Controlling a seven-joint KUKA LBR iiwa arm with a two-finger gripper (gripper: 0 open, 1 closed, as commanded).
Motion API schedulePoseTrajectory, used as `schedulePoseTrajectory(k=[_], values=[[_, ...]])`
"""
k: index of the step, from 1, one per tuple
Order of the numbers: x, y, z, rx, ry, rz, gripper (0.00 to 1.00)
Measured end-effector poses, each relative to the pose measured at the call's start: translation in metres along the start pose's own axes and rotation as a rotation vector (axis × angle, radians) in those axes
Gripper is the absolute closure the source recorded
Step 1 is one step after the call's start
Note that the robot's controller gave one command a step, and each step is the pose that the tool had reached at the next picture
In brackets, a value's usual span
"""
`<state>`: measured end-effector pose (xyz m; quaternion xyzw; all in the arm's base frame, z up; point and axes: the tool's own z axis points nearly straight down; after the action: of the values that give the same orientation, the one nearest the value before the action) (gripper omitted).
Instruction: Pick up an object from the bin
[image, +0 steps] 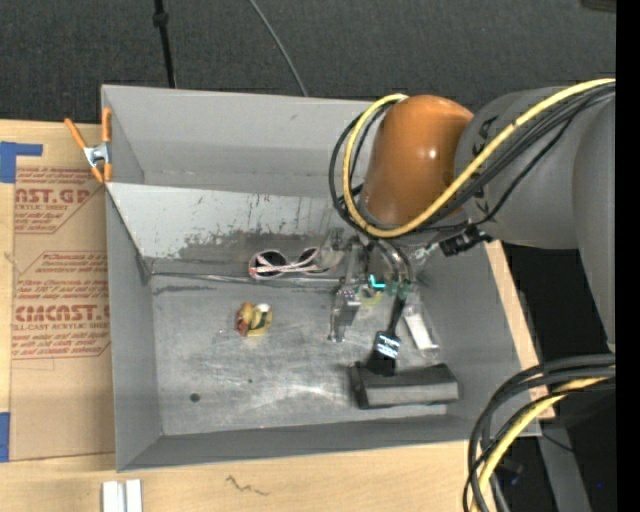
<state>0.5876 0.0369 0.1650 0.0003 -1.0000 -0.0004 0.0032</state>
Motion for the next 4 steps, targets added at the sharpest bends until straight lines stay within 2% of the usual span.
schedulePoseTrajectory(k=[2, 3, 4], values=[[-0.002, 0.000, -0.004, 0.000, -0.009, 0.000, 0.00], [0.059, -0.002, 0.000, 0.000, -0.007, -0.223, 0.00], [0.078, -0.028, 0.022, 0.000, -0.004, -0.213, 0.00]])
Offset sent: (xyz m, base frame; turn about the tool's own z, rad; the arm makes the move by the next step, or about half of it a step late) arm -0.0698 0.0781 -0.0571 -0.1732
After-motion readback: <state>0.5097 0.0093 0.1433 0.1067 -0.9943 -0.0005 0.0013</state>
